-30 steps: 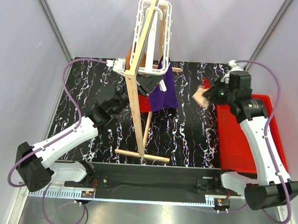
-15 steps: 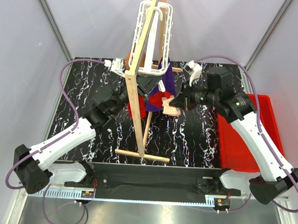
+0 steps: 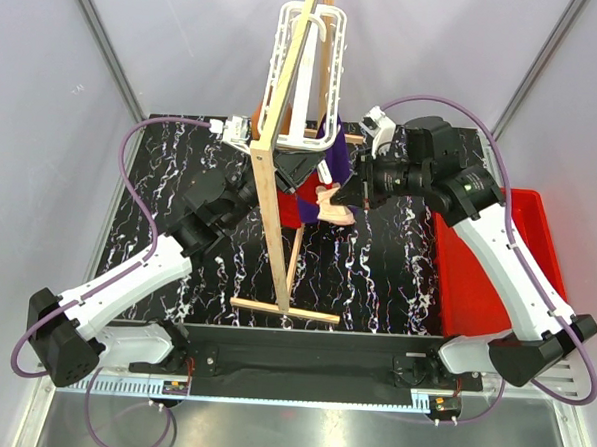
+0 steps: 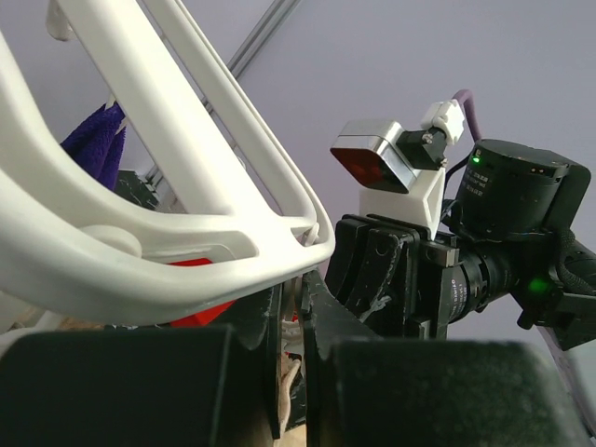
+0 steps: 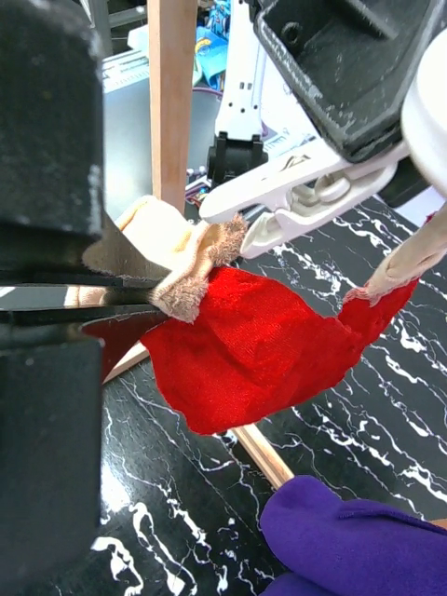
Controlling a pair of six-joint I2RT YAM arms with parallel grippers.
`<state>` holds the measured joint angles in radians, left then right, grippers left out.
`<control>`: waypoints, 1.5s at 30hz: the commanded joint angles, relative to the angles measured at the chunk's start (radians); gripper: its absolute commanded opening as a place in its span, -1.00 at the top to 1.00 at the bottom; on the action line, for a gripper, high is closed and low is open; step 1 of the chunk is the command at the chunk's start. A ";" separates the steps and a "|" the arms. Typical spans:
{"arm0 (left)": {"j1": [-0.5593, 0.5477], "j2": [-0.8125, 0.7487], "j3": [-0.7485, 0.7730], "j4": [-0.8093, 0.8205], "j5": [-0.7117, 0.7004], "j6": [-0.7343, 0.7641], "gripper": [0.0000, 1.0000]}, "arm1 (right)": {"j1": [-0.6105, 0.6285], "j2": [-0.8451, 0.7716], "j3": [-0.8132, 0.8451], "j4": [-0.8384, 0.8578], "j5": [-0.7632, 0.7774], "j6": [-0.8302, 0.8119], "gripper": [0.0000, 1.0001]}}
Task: Clip the socks to the hanger
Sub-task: Clamp the sock onto the hanger.
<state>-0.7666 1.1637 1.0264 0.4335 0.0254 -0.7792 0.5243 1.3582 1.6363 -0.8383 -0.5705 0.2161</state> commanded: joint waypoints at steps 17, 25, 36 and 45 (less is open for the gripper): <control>-0.005 0.005 0.023 0.017 0.056 -0.002 1.00 | 0.000 0.032 0.100 0.051 -0.074 0.071 1.00; -0.005 0.001 0.021 0.014 0.061 0.004 1.00 | 0.002 0.039 0.126 0.042 -0.042 0.077 1.00; -0.005 -0.006 0.012 0.017 0.064 0.001 1.00 | 0.000 0.022 0.151 0.036 0.003 0.086 1.00; -0.005 -0.010 0.009 0.017 0.064 0.001 1.00 | 0.002 0.018 0.151 0.033 0.027 0.085 1.00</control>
<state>-0.7666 1.1641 1.0264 0.4438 0.0490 -0.7792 0.5243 1.3945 1.7435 -0.8368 -0.5579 0.2935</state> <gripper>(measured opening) 0.072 0.085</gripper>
